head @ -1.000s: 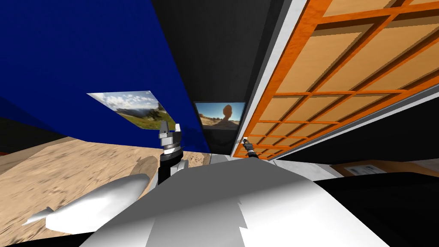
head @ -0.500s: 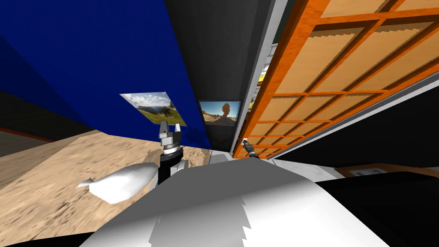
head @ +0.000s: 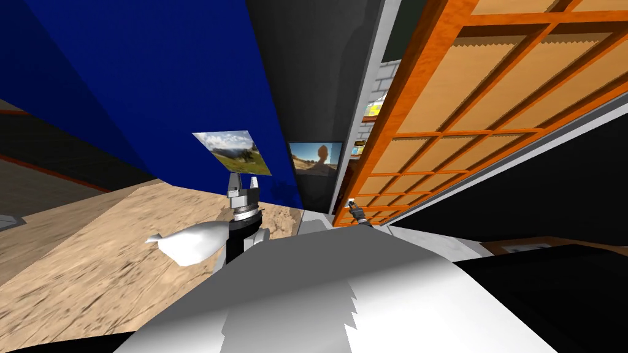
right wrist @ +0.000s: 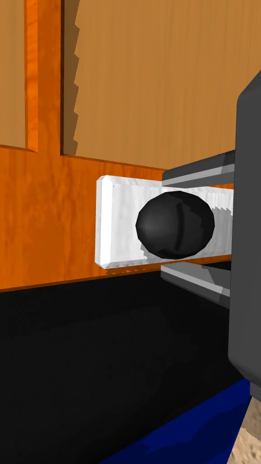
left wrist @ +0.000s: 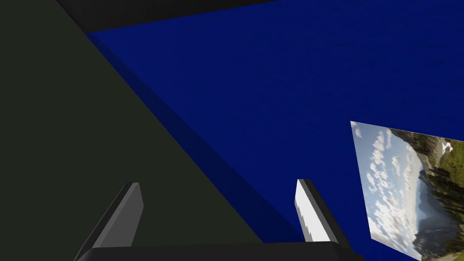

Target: Pull the door open

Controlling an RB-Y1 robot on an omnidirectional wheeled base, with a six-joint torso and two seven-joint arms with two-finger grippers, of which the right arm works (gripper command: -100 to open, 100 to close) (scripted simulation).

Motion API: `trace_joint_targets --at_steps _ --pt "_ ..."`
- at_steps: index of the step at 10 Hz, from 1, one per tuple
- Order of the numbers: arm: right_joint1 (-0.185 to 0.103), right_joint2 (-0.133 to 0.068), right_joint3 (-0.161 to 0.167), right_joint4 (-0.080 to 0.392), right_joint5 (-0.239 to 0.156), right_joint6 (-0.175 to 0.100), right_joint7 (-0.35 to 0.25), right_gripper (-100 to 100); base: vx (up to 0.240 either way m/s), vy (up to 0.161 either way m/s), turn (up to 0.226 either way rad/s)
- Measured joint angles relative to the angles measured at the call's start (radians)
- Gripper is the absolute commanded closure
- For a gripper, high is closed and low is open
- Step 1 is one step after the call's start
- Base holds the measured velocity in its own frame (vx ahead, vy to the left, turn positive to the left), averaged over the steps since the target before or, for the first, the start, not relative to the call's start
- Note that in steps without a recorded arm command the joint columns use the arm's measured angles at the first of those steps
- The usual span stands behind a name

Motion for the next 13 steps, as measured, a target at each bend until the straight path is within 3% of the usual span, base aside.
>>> trace_joint_targets --at_steps 3,6,7,10,13 --pt "0.011 -0.021 0.030 0.020 0.016 -0.041 -0.034 100 -0.224 -0.067 0.158" --pt "0.042 -0.042 0.057 0.001 0.029 -0.069 -0.054 100 -0.170 -0.053 0.062" --pt "0.044 -0.041 0.060 0.002 0.031 -0.070 -0.056 100 -0.143 -0.018 0.135" --pt "0.040 -0.050 0.070 0.031 0.036 -0.105 -0.074 100 -0.202 -0.055 0.170" --pt "0.056 -0.067 0.091 0.037 0.047 -0.139 -0.096 100 -0.250 -0.082 0.158"
